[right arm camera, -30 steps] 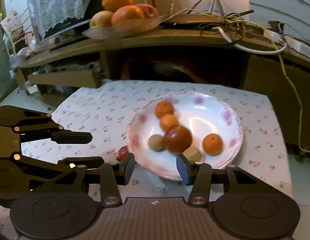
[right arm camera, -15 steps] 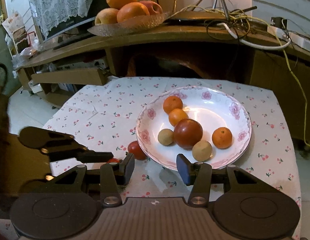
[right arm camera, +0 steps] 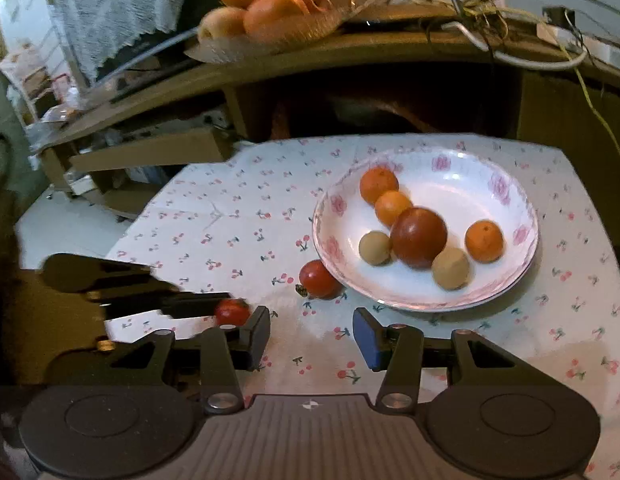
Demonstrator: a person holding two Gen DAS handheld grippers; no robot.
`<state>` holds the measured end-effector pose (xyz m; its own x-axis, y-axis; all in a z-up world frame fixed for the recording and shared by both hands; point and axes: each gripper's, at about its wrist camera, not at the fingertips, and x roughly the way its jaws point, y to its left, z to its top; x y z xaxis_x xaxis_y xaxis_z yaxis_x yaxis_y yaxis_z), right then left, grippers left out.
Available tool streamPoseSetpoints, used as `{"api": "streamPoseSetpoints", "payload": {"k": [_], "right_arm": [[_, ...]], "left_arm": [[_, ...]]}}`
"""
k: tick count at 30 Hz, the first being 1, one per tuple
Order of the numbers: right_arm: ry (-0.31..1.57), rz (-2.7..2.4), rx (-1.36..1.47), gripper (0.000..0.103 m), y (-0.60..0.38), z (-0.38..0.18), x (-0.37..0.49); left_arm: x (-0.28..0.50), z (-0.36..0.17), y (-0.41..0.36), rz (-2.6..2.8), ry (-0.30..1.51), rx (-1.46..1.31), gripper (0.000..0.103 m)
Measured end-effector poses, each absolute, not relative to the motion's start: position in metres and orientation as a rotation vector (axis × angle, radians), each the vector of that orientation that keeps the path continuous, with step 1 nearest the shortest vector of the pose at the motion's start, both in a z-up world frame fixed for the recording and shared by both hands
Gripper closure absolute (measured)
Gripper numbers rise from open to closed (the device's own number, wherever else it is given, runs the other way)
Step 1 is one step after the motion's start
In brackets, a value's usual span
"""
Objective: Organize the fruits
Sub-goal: 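Grasp a red tomato with the left gripper while the right grasps another tomato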
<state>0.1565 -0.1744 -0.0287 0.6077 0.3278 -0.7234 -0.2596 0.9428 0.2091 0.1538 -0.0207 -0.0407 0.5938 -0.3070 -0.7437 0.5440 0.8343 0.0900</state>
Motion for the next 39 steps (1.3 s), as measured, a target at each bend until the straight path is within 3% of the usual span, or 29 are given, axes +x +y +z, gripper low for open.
{"api": "streamPoseSetpoints", "payload": {"k": [12,17,19,34,39], "right_arm": [[0.779,0.074,0.232,0.056,-0.14,-0.061,0.178],[0.762,0.022,0.181,0.073,-0.134,-0.061,0.182],[0.781,0.041,0.16,0.074,-0.135,-0.059,0.182],[0.893,0.133,-0.093,0.074,-0.191,-0.044,0.079],[0.887,0.176,-0.073,0.066,-0.193,-0.047,0.077]], "left_arm": [[0.151,-0.042,0.007,-0.505,0.794,0.264,0.068],[0.15,-0.046,0.015,-0.506,0.801,0.261,0.068],[0.149,-0.046,0.016,-0.511,0.801,0.257,0.068],[0.113,-0.051,-0.045,-0.659,0.764,0.335,0.069],[0.11,-0.05,-0.051,-0.619,0.754,0.365,0.065]]}}
